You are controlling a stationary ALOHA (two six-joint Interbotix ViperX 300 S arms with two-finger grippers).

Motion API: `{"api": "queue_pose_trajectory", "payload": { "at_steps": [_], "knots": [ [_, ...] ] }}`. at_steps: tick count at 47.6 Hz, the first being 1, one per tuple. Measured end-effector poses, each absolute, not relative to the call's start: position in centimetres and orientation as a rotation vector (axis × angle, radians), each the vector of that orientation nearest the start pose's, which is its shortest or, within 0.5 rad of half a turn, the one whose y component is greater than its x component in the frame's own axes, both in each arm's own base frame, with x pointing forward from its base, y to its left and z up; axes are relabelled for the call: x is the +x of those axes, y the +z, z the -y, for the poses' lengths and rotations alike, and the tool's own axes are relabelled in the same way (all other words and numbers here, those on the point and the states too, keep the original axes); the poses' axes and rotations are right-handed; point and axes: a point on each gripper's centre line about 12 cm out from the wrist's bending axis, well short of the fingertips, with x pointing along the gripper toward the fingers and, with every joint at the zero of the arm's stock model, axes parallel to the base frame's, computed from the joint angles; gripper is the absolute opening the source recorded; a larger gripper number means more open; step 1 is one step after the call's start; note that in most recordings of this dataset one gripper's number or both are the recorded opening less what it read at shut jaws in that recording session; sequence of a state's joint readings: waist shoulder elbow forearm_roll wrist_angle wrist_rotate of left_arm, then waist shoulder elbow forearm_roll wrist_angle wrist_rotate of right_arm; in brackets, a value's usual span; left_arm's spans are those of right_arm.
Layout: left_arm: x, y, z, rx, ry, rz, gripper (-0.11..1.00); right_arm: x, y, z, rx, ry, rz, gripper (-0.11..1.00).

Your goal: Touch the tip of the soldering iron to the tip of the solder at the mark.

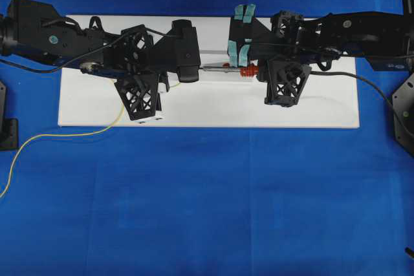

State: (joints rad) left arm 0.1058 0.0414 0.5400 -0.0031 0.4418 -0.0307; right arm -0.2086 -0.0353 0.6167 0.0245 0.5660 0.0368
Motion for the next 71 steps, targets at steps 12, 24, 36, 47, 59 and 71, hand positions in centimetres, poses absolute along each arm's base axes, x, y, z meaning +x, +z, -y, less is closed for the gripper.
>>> {"api": "queue_pose_trajectory", "payload": {
  "at_steps": [12, 24, 36, 47, 59, 71],
  "knots": [
    [38.2, 15.9, -4.0, -0.087, 0.112, -1.019, 0.02, 34.1, 15.6, 7.1, 0.178, -0.206, -1.139, 0.06],
    [38.2, 15.9, -4.0, -0.087, 0.112, -1.019, 0.02, 34.1, 15.6, 7.1, 0.178, -0.206, -1.139, 0.06],
    [38.2, 15.9, -4.0, -0.085, 0.112, -1.021, 0.02, 34.1, 15.6, 7.1, 0.18, -0.206, -1.137, 0.06],
    [38.1, 15.9, -4.0, -0.086, 0.112, -1.036, 0.02, 34.1, 15.6, 7.1, 0.178, -0.206, -1.137, 0.06],
    [36.9, 18.2, -3.6, -0.088, 0.107, -1.057, 0.02, 34.1, 15.6, 7.1, 0.178, -0.206, -1.137, 0.06],
    [35.4, 20.0, -3.1, -0.094, 0.105, -1.069, 0.02, 34.1, 15.6, 7.1, 0.178, -0.206, -1.137, 0.06]
  ]
}}
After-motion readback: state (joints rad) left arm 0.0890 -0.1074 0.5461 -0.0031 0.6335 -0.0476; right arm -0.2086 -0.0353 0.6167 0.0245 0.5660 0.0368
